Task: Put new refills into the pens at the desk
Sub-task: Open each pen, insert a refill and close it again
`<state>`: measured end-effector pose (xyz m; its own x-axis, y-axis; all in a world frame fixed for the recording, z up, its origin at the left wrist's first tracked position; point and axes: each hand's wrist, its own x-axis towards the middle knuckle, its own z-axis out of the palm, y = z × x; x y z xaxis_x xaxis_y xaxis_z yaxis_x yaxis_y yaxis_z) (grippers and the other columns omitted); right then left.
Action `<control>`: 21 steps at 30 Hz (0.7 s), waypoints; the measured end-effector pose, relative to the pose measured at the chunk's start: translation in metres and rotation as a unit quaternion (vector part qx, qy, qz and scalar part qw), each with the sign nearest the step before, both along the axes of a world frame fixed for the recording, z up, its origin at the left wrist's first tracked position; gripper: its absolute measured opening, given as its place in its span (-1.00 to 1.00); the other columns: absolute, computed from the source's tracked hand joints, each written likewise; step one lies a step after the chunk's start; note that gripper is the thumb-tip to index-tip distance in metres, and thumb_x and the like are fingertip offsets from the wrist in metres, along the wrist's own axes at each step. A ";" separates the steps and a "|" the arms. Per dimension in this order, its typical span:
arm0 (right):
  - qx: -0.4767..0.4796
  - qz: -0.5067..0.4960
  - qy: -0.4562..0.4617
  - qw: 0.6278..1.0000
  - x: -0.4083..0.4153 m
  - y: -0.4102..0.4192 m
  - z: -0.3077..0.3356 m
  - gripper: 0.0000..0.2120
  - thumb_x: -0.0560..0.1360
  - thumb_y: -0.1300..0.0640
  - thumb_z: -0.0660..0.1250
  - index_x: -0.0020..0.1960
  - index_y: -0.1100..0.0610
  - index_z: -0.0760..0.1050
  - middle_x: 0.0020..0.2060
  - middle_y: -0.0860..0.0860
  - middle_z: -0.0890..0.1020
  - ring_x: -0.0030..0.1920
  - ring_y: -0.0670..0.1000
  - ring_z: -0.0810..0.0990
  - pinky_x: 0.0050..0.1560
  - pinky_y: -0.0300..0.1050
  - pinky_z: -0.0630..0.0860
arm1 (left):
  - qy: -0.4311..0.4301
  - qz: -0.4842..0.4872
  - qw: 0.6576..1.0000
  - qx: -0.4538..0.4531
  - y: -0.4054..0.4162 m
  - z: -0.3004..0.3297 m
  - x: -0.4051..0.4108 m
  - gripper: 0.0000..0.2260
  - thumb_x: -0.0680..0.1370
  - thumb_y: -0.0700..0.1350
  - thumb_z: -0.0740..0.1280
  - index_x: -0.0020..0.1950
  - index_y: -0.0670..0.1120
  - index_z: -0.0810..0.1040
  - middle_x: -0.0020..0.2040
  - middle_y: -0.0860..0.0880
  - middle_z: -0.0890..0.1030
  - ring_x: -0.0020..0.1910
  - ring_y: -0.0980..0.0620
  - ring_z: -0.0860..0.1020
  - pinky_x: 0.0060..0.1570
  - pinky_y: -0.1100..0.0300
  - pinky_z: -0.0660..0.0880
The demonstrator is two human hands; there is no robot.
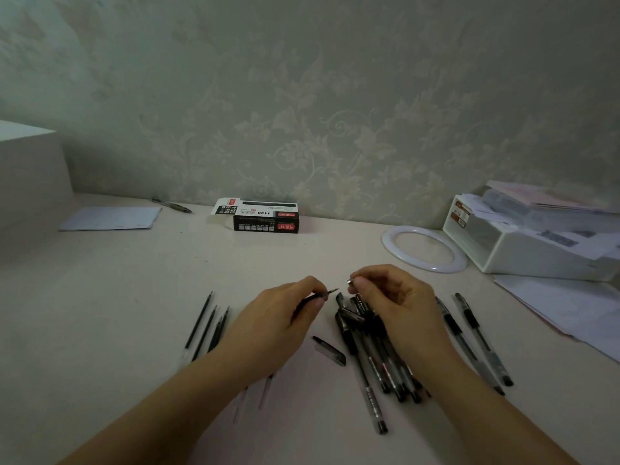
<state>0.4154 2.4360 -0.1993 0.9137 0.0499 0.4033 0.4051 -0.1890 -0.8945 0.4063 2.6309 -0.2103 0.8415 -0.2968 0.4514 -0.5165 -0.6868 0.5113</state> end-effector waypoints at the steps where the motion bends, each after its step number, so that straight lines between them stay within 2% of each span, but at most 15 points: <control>1: 0.012 0.014 0.009 1.000 -0.001 0.001 0.001 -0.85 0.52 0.19 0.41 -0.10 -0.05 0.66 -0.18 -0.05 0.73 -0.10 -0.08 0.70 -0.04 -0.34 0.56 | -0.001 -0.003 1.000 -0.002 0.000 -0.001 0.000 -0.89 0.64 0.06 0.14 0.05 0.15 0.44 -0.33 0.24 0.45 -0.30 0.21 0.44 -0.35 0.28 0.29; 7: -0.006 0.083 0.036 0.996 -0.005 0.008 -0.001 -0.90 0.52 0.22 0.40 -0.04 0.06 0.65 -0.13 -0.02 0.73 -0.06 -0.06 0.70 0.00 -0.29 0.57 | 0.000 -0.019 1.000 -0.007 -0.001 -0.001 0.001 -0.88 0.62 0.05 0.16 0.09 0.16 0.47 -0.32 0.26 0.47 -0.31 0.17 0.44 -0.35 0.27 0.28; 11: 0.012 0.059 0.019 0.998 -0.006 0.006 0.003 -0.88 0.53 0.21 0.40 -0.05 0.00 0.64 -0.14 -0.02 0.72 -0.07 -0.07 0.69 -0.02 -0.32 0.56 | -0.002 -0.024 1.000 -0.018 0.000 0.000 0.001 -0.87 0.63 0.05 0.15 0.08 0.14 0.47 -0.32 0.25 0.50 -0.33 0.15 0.45 -0.36 0.28 0.32; 15: 0.034 0.037 0.007 0.999 -0.005 0.003 0.005 -0.89 0.54 0.19 0.38 -0.05 0.00 0.64 -0.12 -0.06 0.72 -0.05 -0.12 0.68 -0.04 -0.39 0.53 | 0.001 -0.022 0.999 -0.023 0.000 0.000 0.000 -0.86 0.64 0.05 0.14 0.10 0.13 0.47 -0.33 0.14 0.51 -0.33 0.10 0.48 -0.31 0.15 0.45; 18: 0.038 0.028 0.006 0.999 -0.003 0.003 0.004 -0.91 0.54 0.19 0.38 -0.04 0.04 0.63 -0.14 -0.04 0.72 -0.07 -0.11 0.69 -0.06 -0.38 0.53 | -0.002 -0.022 0.999 -0.025 -0.001 -0.001 0.000 -0.86 0.63 0.06 0.14 0.09 0.14 0.47 -0.34 0.16 0.49 -0.33 0.12 0.47 -0.34 0.22 0.42; 21: 0.011 0.033 -0.003 0.999 -0.002 0.002 0.001 -0.88 0.54 0.19 0.39 -0.07 -0.03 0.63 -0.14 -0.03 0.72 -0.07 -0.07 0.69 -0.02 -0.31 0.56 | -0.008 -0.023 0.999 -0.024 0.000 -0.001 0.002 -0.87 0.63 0.06 0.14 0.08 0.16 0.46 -0.30 0.25 0.51 -0.32 0.16 0.47 -0.37 0.34 0.31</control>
<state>0.4134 2.4376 -0.1980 0.9060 0.1009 0.4112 0.4222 -0.1427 -0.8952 0.4079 2.6306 -0.2116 0.8200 -0.3125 0.4795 -0.5553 -0.6372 0.5344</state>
